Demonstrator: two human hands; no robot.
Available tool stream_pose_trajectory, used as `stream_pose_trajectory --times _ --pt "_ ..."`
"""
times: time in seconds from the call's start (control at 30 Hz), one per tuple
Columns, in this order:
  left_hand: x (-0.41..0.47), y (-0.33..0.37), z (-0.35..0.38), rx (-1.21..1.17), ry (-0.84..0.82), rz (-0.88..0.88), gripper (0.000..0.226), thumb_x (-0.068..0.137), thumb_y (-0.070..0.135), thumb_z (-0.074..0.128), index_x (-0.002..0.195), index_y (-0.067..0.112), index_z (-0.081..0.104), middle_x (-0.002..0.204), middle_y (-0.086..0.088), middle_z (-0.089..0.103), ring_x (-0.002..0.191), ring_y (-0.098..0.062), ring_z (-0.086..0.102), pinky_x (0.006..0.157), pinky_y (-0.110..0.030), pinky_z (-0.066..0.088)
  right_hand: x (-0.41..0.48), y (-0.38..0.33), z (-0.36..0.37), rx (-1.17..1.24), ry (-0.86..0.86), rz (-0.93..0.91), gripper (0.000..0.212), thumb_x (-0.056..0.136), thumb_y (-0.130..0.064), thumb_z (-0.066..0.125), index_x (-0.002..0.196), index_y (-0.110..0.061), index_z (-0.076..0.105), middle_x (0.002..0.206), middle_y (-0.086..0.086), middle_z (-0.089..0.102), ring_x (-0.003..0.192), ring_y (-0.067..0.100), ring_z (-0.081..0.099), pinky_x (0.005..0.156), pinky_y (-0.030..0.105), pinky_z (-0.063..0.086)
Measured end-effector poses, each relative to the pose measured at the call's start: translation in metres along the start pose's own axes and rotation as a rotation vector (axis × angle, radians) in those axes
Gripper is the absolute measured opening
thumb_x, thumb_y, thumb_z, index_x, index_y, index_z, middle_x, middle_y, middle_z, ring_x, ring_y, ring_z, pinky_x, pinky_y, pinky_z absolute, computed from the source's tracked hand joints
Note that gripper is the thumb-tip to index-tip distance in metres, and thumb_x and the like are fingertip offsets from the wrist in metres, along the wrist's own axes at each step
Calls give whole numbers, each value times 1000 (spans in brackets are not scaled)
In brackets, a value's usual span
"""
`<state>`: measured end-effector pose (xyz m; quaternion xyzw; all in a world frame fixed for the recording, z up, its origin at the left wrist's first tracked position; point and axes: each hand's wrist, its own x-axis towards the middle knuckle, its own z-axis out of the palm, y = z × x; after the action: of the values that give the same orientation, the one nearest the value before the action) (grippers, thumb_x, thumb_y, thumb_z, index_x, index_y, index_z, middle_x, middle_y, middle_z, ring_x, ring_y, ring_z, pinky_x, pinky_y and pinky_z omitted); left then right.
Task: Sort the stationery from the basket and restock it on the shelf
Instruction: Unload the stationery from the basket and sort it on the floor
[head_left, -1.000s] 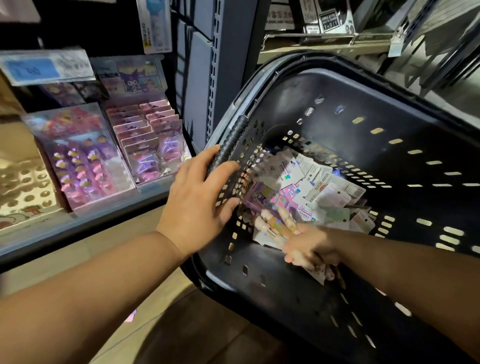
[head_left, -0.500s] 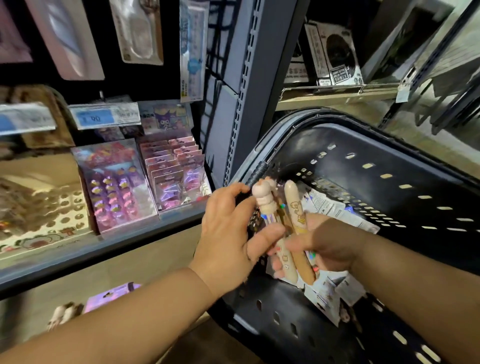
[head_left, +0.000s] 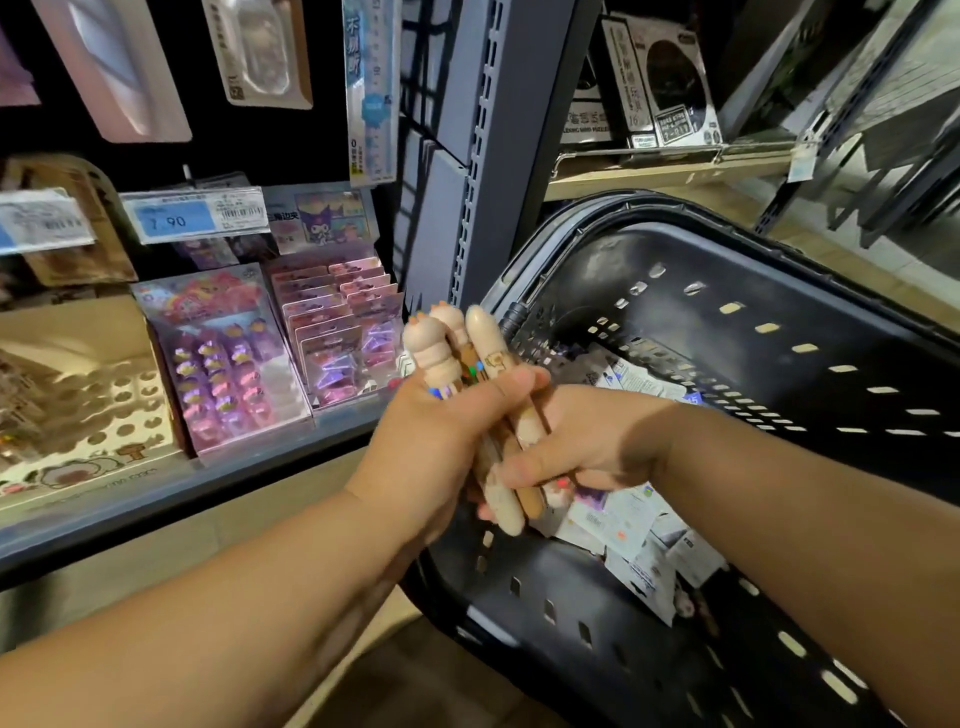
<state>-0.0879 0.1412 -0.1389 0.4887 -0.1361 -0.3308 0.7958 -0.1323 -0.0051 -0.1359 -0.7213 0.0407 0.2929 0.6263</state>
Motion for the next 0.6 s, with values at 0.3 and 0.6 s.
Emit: stream_pose_trajectory --times 0.3,0.6 --pt "33 10 -40 133 250 -2 16 89 7 63 99 10 51 57 0 51 43 -8 53 47 -19 44 14 104 -75 -107 517 473 42 91 -29 65 127 -8 56 114 11 66 107 22 63 95 35 51" --pt "36 -15 -51 349 228 -93 33 72 14 83 87 24 55 65 4 56 59 -13 53 59 -26 45 55 172 -80 -956 720 649 79 79 -56 67 143 -25 33 143 8 39 130 29 38 105 38 37"
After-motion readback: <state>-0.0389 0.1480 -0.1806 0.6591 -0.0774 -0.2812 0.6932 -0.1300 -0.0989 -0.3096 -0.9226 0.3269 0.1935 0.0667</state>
